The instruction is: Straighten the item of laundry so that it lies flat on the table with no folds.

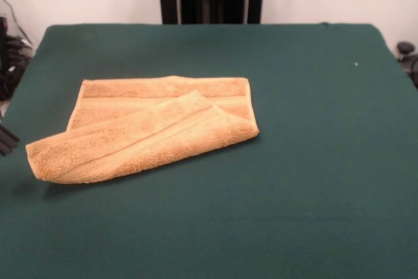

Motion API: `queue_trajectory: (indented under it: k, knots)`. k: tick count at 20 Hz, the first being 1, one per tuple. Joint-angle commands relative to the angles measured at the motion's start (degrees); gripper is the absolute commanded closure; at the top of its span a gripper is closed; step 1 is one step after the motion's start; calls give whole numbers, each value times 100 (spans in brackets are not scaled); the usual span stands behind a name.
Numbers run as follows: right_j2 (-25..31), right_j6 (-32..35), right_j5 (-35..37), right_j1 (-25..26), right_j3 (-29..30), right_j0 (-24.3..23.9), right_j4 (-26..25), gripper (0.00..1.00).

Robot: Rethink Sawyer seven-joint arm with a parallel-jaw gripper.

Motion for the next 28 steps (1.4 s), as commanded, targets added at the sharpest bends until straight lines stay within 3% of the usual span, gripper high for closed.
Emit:
queue_trajectory:
  k: [1, 16, 28]
  knots:
    - [112, -1409, -429, 93, 324, 419, -275, 100]
    - [148, -1459, -496, 291, 216, 424, -295, 100]
    - [691, -1708, -909, 615, 586, 62, 212, 100]
